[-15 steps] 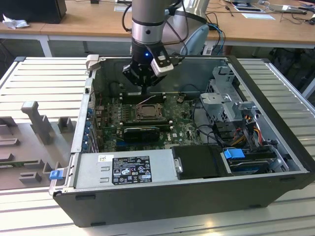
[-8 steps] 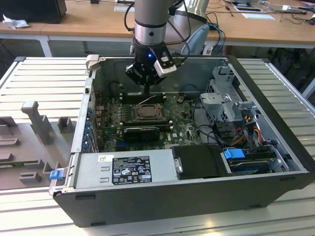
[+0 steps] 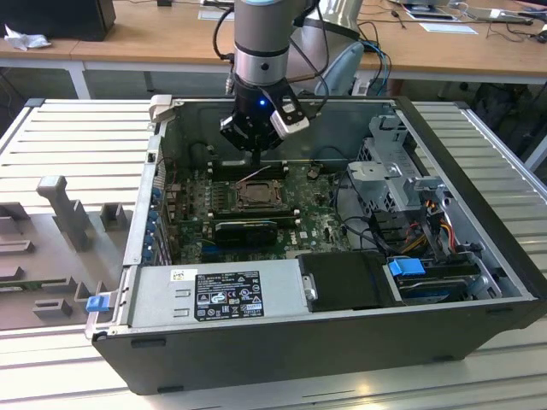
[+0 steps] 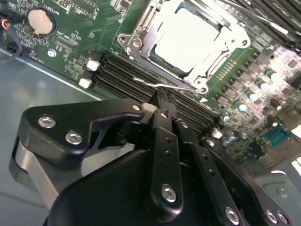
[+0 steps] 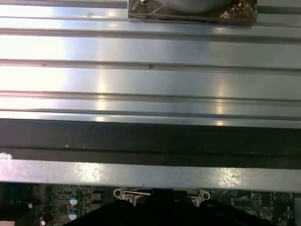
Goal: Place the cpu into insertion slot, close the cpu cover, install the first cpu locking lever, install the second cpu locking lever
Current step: 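Install the first cpu locking lever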
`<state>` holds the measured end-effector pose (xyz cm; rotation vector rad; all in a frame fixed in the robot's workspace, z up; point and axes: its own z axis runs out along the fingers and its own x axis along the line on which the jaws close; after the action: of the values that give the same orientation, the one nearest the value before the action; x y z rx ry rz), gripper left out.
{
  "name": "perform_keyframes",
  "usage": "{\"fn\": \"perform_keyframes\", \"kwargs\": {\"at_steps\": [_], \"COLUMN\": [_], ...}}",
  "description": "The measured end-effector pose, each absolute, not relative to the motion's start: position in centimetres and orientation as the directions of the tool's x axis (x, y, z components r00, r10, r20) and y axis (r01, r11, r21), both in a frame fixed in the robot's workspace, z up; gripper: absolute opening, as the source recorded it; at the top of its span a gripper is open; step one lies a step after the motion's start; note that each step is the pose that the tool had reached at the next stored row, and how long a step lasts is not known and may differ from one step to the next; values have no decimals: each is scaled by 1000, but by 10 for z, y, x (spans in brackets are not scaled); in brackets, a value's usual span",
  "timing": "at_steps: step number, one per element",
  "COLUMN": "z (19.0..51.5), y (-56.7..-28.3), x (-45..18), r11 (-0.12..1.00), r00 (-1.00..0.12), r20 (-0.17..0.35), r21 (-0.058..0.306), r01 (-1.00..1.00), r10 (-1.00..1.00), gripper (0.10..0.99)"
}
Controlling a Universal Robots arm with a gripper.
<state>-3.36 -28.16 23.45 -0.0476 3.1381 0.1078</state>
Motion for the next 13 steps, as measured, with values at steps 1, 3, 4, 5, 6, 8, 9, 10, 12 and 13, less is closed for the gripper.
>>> {"fn": "perform_keyframes", "kwargs": {"at_steps": [1, 3, 4, 5, 6, 8, 9, 10, 12, 13], "z": [233, 230, 229, 227, 226, 224, 223, 222, 220, 219], "y": [-282, -282, -282, -282, -282, -282, -282, -282, -282, -282], "x": [-32, -30, -29, -28, -28, -26, -25, -25, -24, -23], "r11": [997, 997, 997, 997, 997, 997, 997, 997, 997, 997], "r00": [-1000, -1000, -1000, -1000, -1000, -1000, -1000, -1000, -1000, -1000], "r20": [-2, -2, -2, -2, -2, -2, -2, -2, -2, -2], "r21": [69, 69, 69, 69, 69, 69, 69, 69, 69, 69], "r01": [-30, -30, -30, -30, -30, -30, -30, -30, -30, -30], "r10": [-30, -30, -30, -30, -30, -30, -30, -30, -30, -30], "gripper": [106, 106, 106, 106, 106, 106, 106, 106, 106, 106]}}
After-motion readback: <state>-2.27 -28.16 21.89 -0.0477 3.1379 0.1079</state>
